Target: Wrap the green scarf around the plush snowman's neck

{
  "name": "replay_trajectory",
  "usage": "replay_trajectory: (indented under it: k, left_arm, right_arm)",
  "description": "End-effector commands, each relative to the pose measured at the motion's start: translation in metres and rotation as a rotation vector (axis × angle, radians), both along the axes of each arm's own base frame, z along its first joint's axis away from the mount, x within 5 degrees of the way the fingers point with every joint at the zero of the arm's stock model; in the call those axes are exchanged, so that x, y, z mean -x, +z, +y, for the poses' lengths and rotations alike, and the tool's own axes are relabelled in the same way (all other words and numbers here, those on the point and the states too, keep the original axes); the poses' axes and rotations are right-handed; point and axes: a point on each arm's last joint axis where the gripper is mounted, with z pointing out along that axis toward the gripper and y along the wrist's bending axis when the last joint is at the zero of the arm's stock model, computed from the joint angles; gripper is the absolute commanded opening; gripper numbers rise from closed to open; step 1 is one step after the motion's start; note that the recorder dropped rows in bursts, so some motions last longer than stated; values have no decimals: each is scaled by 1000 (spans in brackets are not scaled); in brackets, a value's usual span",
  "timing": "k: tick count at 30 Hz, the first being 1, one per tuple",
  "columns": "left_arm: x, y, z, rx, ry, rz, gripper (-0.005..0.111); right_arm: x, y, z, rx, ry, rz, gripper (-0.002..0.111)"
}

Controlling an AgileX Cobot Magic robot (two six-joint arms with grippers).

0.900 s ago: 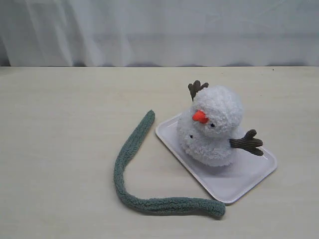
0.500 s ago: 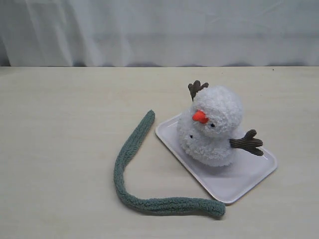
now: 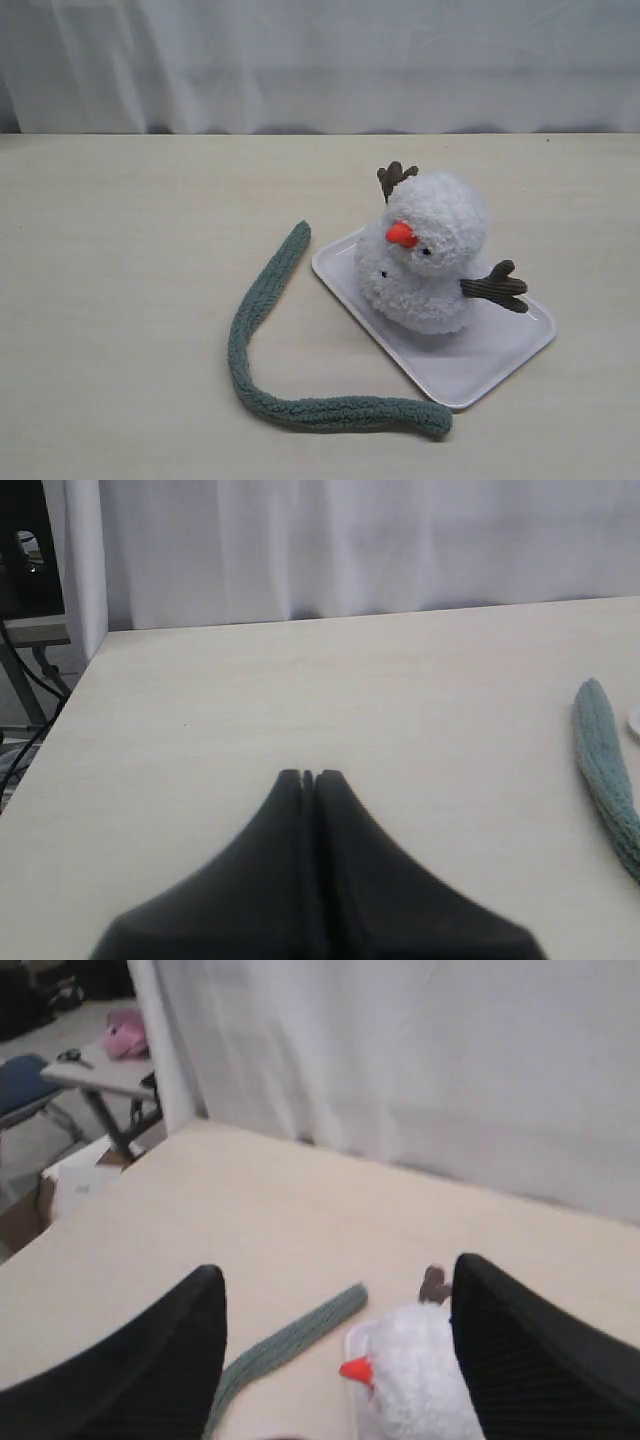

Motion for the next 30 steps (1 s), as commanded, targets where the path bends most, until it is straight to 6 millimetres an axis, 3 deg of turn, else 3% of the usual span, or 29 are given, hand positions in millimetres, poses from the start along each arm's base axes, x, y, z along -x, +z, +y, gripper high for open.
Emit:
replay_trajectory:
  k: [1, 3, 4, 7, 10, 21, 30]
  left_arm:
    - [0, -1, 0, 5, 0, -5, 0]
    - [0, -1, 0, 5, 0, -5, 0]
    - [0, -1, 0, 5, 0, -5, 0]
    - [0, -1, 0, 5, 0, -5, 0]
    - [0, -1, 0, 5, 0, -5, 0]
    - [0, -1, 0, 5, 0, -5, 0]
    - [0, -1, 0, 5, 0, -5, 0]
  right_arm:
    - [-42, -32, 36, 25, 205, 204, 60]
    - [-62, -61, 83, 125, 240, 271, 60]
    - [-66, -68, 92, 155, 216, 284, 60]
    - [-81, -122, 143, 389, 194, 370, 60]
    - [-87, -159, 178, 424, 261, 423, 61]
    - [-115, -242, 222, 530, 311, 627, 61]
    - [-127, -282, 240, 555, 338, 695, 70]
